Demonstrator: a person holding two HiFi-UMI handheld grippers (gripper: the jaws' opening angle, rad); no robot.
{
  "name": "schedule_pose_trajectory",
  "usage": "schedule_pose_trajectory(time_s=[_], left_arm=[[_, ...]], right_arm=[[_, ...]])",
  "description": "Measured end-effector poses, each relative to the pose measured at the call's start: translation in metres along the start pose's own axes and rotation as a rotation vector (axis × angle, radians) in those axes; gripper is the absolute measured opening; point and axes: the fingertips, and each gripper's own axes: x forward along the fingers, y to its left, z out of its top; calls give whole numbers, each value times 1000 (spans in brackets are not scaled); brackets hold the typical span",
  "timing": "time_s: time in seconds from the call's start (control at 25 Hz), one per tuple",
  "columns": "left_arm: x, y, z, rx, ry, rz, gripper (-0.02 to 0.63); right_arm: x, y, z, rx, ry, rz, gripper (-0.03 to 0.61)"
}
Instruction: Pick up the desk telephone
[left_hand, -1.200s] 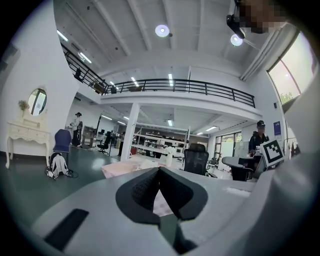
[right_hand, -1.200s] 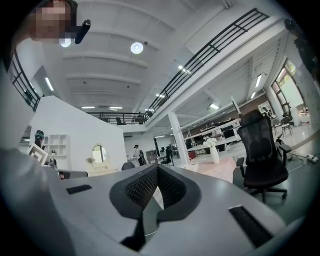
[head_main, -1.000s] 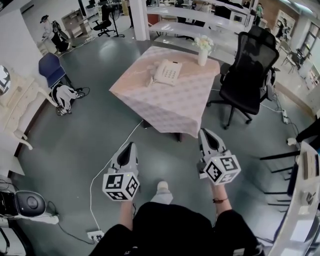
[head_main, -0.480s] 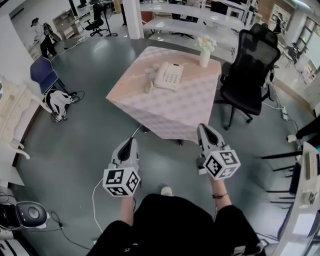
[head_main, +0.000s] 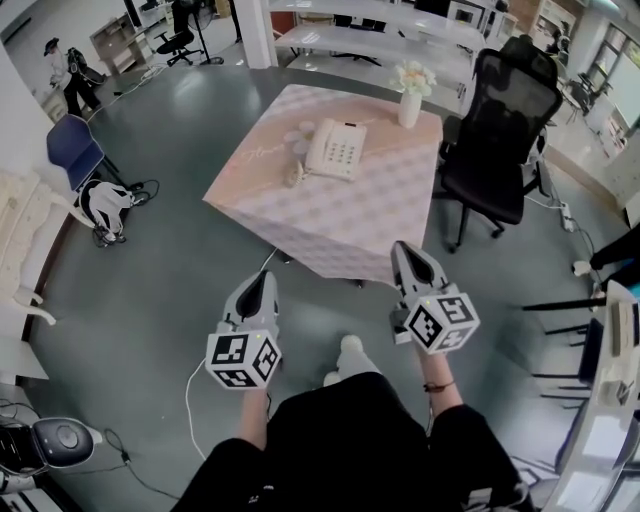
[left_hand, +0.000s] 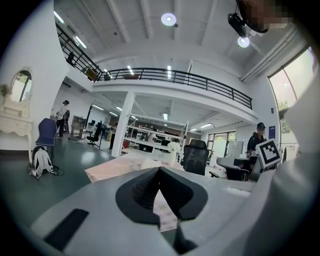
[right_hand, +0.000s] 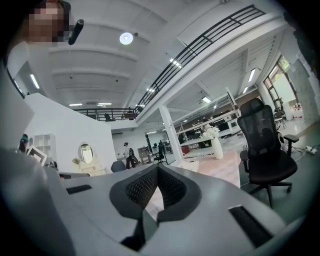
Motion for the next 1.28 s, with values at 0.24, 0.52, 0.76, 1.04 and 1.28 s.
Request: schedule_pose_trajectory(time_s=[0.24, 0.52, 0.76, 1.04, 1.28], left_arm=[[35, 18, 0, -13, 16, 6, -2], [103, 43, 10, -16, 37, 9, -2], [165, 63, 23, -24, 64, 0, -2], [231, 75, 26, -21, 110, -21, -2], [278, 82, 23, -25, 158, -50, -2]], right_arm=[[37, -16, -1, 5, 15, -6, -9], [108, -47, 5, 18, 28, -4, -8], [168, -69, 15, 27, 54, -5, -8], [220, -104, 10, 56, 79, -19, -8], [253, -125, 1, 74, 107, -29, -9]])
